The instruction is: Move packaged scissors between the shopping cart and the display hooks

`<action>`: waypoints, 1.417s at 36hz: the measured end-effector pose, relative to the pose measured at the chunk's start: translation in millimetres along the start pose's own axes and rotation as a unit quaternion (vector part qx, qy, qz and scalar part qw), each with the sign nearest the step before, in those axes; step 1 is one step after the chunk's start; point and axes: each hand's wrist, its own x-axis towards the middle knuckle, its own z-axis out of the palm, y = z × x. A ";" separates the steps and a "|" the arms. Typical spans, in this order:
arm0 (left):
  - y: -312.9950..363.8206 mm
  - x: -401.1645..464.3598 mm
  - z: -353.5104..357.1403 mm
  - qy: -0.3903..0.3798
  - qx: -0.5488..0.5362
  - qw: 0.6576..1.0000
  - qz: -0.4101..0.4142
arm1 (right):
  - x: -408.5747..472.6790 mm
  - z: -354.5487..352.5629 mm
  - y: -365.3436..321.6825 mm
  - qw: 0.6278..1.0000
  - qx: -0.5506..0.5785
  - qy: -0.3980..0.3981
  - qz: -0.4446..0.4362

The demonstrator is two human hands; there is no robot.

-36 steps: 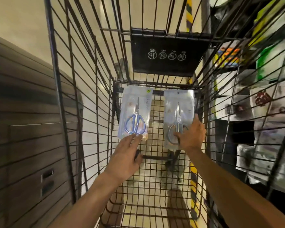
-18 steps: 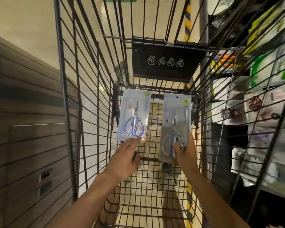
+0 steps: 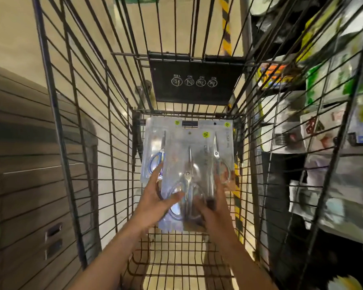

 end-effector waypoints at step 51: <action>10.6 -30.8 -24.4 0.022 0.124 0.983 0.133 | 35.9 -8.5 29.4 0.973 -0.136 0.177 -0.059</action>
